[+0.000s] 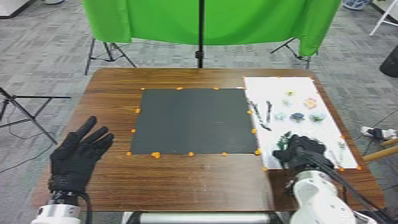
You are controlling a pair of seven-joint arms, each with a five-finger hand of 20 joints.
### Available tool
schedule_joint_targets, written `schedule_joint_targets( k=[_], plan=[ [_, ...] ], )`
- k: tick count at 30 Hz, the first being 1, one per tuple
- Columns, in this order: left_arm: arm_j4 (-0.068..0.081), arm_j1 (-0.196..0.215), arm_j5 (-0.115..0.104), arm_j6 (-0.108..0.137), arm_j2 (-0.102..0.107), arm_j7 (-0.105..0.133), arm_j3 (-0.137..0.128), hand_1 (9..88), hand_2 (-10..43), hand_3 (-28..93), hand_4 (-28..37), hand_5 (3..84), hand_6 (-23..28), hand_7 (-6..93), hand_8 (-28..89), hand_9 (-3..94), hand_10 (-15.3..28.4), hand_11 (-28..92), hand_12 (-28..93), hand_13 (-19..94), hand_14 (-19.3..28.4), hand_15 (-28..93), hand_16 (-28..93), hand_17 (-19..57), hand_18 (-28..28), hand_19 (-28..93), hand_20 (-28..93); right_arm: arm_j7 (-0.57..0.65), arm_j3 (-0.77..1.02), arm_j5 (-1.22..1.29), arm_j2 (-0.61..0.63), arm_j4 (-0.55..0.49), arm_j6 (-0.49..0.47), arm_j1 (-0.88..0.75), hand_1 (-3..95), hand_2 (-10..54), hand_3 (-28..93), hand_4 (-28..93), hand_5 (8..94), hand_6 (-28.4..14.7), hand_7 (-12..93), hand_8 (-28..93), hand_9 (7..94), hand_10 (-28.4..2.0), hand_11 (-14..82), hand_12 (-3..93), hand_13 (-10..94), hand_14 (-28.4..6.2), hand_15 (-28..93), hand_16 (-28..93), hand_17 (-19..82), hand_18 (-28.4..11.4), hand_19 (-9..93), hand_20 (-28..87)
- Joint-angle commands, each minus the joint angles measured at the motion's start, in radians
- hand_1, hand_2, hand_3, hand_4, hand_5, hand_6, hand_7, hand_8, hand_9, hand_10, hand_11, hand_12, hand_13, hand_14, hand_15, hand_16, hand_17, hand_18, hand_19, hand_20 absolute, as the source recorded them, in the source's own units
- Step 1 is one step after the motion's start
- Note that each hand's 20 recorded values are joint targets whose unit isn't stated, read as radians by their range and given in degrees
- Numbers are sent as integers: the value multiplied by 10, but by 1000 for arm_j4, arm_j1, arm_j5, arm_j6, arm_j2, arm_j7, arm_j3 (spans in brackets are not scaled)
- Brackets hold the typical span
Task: Arrange flowers
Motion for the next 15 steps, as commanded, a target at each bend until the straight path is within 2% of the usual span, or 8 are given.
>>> schedule_joint_targets(
  k=[1,2,4,8,9,10,13,15],
  plan=[
    [-5,4,7,-7,-18,-24,-9,196,61,777,-283,376,67,104,-97,352,197,206,97,227,275,465,-85,-102,281,557,68,47,-143,-5,-33,66,-165,155,290,-34,720,-238,690,-46,210,-127,741,-166,371,173,672,-138,682,132,265,-279,841,280],
    [-6,6,0,1,-7,-15,-6,196,61,778,-283,376,67,104,-97,351,197,205,97,227,276,465,-85,-102,281,557,68,48,-163,-15,-40,77,-189,173,299,-34,719,-235,710,-44,216,-127,754,-163,375,175,682,-135,684,134,273,-278,849,280],
    [-7,9,0,4,-9,-14,-9,197,62,777,-283,374,66,104,-97,349,196,204,97,228,275,464,-85,-102,281,556,68,34,-197,-25,-47,94,-226,201,339,-41,726,-230,755,-38,239,-127,786,-155,395,184,707,-127,695,141,292,-276,873,283],
    [-6,5,6,-3,-19,-23,-14,197,62,778,-283,371,66,106,-98,347,197,202,97,228,276,464,-83,-102,281,557,68,24,-244,-50,-56,119,-245,234,481,-87,711,-271,807,-34,323,45,831,-128,457,203,756,-104,732,175,327,-261,923,309],
    [-8,9,2,1,-15,-14,-13,197,62,778,-283,371,66,107,-98,346,197,203,97,228,276,465,-83,-102,282,558,68,18,-247,-44,-57,122,-240,239,504,-91,705,-275,815,-34,333,54,838,-125,465,205,763,-100,738,180,334,-258,928,318],
    [-8,10,3,0,-16,-18,-14,197,63,777,-283,371,66,107,-98,347,196,201,98,229,275,463,-84,-101,281,556,68,16,-241,-49,-58,120,-234,229,513,-93,705,-277,819,-34,336,57,841,-123,468,207,764,-99,739,182,337,-257,930,323],
    [-10,17,-9,10,1,2,-11,199,63,774,-283,371,66,104,-98,348,196,198,98,231,275,457,-84,-99,281,554,68,18,-258,-108,-42,126,-160,232,531,-94,707,-280,825,-38,333,67,847,-120,472,209,769,-97,743,186,343,-252,932,340],
    [-12,22,-7,9,-5,0,-15,199,63,773,-283,371,66,103,-97,348,196,197,98,232,275,456,-83,-98,281,554,68,23,-254,-126,-33,121,-117,230,537,-95,711,-282,833,-40,326,79,855,-123,471,211,778,-93,750,191,352,-251,932,366]
  ],
)
